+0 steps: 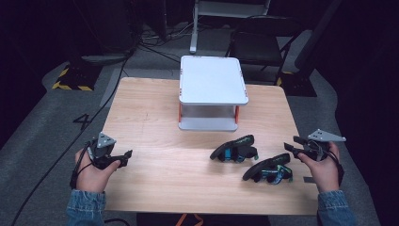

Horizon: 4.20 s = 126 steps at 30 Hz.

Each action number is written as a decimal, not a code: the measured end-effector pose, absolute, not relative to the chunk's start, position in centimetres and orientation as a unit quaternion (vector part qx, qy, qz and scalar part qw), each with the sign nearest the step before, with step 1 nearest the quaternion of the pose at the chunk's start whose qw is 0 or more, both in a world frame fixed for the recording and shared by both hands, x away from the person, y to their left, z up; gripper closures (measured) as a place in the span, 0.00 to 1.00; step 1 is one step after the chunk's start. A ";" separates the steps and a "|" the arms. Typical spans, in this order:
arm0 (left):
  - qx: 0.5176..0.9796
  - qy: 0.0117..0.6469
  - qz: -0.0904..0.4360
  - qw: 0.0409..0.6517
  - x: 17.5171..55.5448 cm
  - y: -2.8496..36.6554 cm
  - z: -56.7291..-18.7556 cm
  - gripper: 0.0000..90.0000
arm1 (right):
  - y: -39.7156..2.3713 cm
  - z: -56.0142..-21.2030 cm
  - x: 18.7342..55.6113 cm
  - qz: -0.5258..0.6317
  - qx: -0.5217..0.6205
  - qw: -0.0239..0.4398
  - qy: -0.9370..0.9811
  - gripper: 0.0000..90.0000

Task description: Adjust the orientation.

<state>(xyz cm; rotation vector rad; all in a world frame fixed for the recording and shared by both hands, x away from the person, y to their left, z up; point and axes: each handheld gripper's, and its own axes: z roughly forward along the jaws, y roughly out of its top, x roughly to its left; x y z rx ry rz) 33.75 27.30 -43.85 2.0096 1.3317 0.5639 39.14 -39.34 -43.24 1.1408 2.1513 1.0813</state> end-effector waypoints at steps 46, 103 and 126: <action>0.770 0.503 0.201 0.338 33.6 26.6 -43.9 0.29 | -25.4 -40.9 40.8 0.361 0.213 0.169 0.892 0.34; 0.778 0.499 0.179 0.336 34.2 26.3 -44.9 0.28 | -8.1 -43.6 40.8 0.229 0.149 0.039 0.961 0.70; 0.785 0.495 0.170 0.330 34.5 26.0 -45.4 0.28 | -12.9 -43.4 44.8 0.318 0.303 0.115 0.891 0.35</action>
